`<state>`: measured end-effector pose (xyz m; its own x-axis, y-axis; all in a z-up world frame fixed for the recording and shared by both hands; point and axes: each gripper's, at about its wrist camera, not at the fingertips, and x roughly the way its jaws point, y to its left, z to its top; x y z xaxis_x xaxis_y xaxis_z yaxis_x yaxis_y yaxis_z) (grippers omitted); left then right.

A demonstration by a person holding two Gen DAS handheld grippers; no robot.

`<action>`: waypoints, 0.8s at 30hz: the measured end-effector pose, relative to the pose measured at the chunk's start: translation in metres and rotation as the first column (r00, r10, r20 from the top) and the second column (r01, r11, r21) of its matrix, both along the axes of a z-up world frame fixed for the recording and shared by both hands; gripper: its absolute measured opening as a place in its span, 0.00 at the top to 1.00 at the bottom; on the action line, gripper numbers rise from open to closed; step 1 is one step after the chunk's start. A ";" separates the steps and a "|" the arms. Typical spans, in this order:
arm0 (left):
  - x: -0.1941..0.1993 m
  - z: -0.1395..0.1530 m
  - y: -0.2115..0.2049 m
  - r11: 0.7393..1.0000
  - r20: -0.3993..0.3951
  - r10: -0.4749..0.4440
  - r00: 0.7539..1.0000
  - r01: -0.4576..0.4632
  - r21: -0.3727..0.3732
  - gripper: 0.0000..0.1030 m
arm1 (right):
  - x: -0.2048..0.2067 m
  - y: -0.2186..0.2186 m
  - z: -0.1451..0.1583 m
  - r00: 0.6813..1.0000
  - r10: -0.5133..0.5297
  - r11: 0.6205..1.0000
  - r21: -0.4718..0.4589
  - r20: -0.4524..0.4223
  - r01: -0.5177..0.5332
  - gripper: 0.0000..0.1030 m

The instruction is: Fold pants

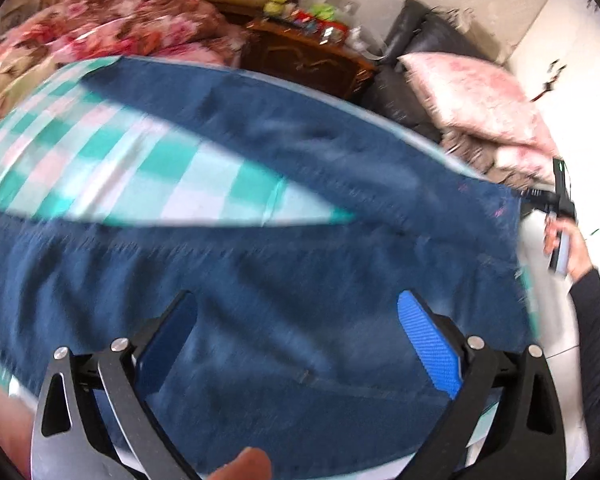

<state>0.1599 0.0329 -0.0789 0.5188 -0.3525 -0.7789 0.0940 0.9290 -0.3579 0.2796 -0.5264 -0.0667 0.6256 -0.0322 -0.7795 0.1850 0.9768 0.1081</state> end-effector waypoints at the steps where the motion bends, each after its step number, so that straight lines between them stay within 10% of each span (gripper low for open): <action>1: 0.017 0.003 -0.002 0.999 0.002 -0.018 1.000 0.018 -0.043 0.14 | -0.011 0.004 0.009 1.000 0.012 1.000 0.003 0.026 -0.012 0.94; 7: 0.107 0.002 -0.002 0.941 -0.056 -0.065 0.996 0.043 -0.337 0.26 | -0.136 0.061 0.058 0.970 0.130 0.989 0.043 0.205 -0.141 0.94; 12: 0.177 -0.034 0.025 0.804 -0.172 -0.009 0.985 -0.095 -0.587 0.43 | -0.216 0.090 0.046 0.963 0.151 0.976 0.119 0.221 -0.180 0.94; 17: 0.211 -0.081 0.052 0.700 -0.291 0.064 0.955 -0.251 -0.669 0.49 | -0.246 0.100 0.029 0.972 0.123 0.971 0.177 0.201 -0.160 0.94; 24: 0.230 -0.094 0.076 0.702 -0.320 0.166 0.933 -0.340 -0.626 0.56 | -0.252 0.093 0.028 0.973 0.106 0.969 0.197 0.204 -0.147 0.94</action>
